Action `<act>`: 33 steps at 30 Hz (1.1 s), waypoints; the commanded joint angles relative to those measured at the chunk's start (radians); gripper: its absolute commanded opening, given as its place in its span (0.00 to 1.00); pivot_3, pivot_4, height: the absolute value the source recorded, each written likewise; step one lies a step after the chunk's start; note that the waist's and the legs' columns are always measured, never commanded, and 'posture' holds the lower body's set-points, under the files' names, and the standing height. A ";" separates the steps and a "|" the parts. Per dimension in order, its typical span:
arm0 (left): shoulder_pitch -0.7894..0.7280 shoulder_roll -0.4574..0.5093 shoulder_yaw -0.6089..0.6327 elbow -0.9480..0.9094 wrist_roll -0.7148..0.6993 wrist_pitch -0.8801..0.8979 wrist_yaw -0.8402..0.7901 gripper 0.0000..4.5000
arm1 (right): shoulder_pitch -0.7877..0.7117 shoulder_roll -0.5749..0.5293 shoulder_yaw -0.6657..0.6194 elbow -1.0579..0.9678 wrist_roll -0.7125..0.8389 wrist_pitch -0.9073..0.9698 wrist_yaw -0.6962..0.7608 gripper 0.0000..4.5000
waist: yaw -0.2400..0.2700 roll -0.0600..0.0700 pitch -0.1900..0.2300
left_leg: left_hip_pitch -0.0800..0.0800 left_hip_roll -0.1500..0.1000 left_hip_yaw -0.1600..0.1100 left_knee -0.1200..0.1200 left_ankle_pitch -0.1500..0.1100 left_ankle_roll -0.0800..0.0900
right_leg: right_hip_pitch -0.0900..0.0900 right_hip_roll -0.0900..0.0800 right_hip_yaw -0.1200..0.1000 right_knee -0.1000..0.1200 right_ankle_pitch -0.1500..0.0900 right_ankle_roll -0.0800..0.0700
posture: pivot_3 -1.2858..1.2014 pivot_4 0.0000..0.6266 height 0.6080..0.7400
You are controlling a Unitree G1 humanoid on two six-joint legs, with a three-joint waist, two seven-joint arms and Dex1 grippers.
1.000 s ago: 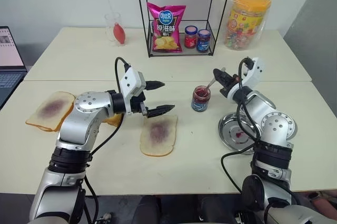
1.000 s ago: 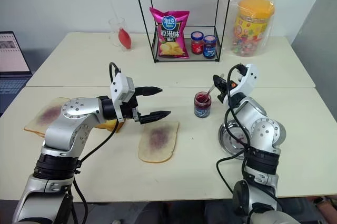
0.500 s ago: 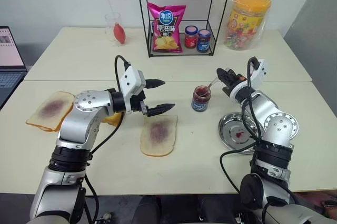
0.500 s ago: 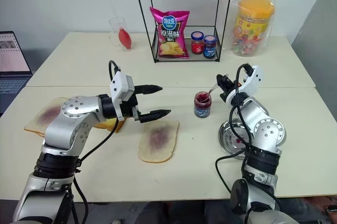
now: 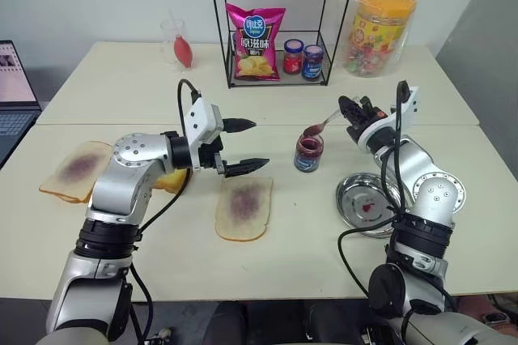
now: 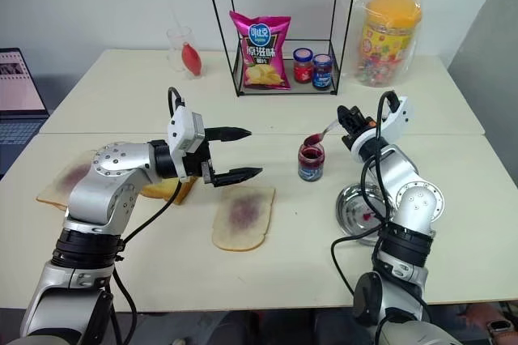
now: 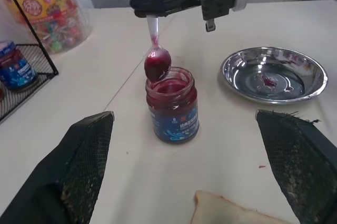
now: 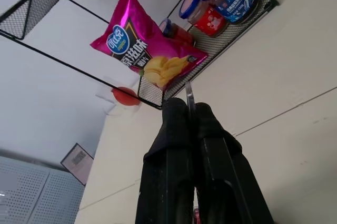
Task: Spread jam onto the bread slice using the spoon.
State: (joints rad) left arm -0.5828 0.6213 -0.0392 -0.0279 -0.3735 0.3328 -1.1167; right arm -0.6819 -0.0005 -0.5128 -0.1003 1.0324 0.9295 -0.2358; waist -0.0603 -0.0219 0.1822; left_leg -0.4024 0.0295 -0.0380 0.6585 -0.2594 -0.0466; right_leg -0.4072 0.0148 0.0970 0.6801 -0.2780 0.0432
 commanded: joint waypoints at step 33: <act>0.697 0.333 0.349 -0.321 -0.135 -0.003 -0.156 1.00 | 0.169 -0.005 0.819 0.064 -0.420 -0.309 0.693 0.02 | -0.024 0.000 0.001 | 0.001 0.002 0.000 -0.013 0.000 0.000 | -0.007 0.000 -0.002 0.001 -0.004 -0.006 | 0.52 0.24 1.00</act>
State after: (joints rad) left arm 0.1139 0.9553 0.2753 -0.3130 -0.4890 0.3245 -1.2928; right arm -0.5132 -0.0146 0.2842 -0.0307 0.6496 0.6755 0.4113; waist -0.0842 -0.0217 0.1829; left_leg -0.4016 0.0315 -0.0381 0.6455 -0.2592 -0.0470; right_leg -0.4145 0.0143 0.0954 0.6809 -0.2824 0.0369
